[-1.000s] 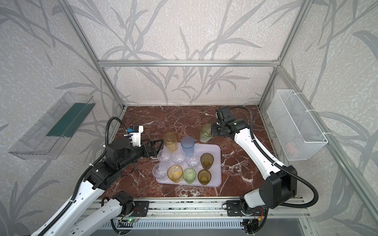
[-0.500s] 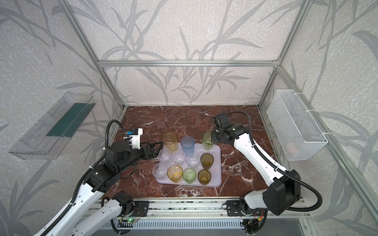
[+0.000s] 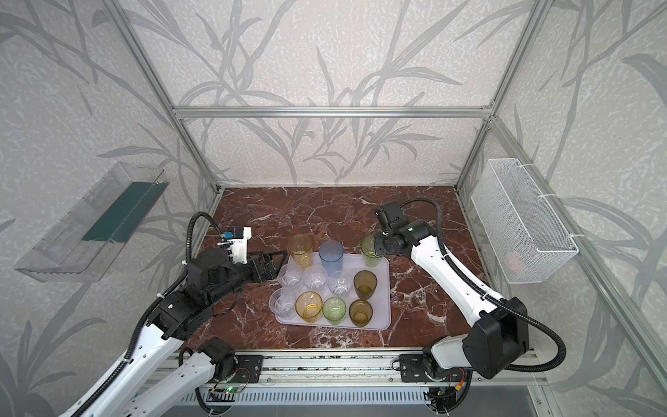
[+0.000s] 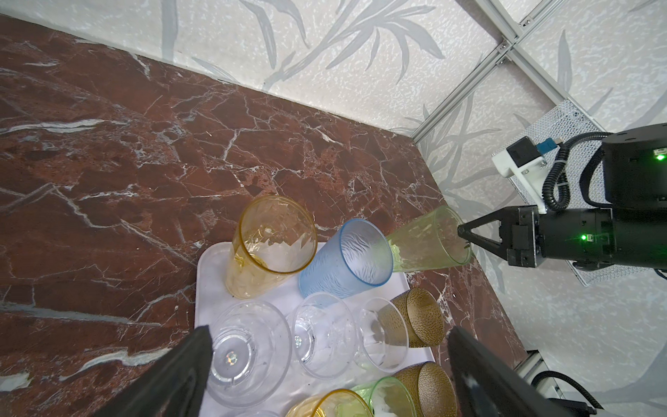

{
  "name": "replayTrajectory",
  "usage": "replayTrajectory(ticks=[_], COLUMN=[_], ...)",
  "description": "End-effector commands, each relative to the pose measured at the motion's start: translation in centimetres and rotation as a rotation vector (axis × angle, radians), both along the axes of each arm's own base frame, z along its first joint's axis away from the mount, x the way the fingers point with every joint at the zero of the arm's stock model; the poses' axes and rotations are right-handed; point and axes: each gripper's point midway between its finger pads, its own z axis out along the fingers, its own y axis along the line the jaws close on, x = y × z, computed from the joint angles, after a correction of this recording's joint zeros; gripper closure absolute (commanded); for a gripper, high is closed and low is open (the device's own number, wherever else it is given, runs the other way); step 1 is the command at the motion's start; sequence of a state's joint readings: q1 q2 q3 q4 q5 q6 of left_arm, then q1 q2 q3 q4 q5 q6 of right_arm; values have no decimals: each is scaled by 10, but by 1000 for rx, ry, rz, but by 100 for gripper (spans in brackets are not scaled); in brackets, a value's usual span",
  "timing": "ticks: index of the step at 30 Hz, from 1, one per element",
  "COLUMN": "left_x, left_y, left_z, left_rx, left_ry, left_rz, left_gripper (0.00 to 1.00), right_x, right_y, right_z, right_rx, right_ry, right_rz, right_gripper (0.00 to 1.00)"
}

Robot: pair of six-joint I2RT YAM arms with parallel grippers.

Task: Place the glasses into the tray
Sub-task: 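Carry the green glass onto the tray beside the blue glass and lower it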

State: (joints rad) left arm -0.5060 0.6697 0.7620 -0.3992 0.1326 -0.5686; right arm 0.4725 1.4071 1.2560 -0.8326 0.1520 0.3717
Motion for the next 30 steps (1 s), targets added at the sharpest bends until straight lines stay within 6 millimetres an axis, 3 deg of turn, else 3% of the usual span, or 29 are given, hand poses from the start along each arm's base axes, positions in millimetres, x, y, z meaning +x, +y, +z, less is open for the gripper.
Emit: replayTrajectory(ticks=[1, 30], left_x=[-2, -3], left_y=[4, 8], left_z=[5, -5], left_rx=[4, 8], left_ry=[-5, 6], left_rz=[13, 38], left_gripper=[1, 1], right_x=[4, 3], right_y=[4, 9], right_z=[-6, -30], right_rx=[11, 20], right_ry=[2, 69], right_rz=[-5, -19], right_gripper=[100, 100])
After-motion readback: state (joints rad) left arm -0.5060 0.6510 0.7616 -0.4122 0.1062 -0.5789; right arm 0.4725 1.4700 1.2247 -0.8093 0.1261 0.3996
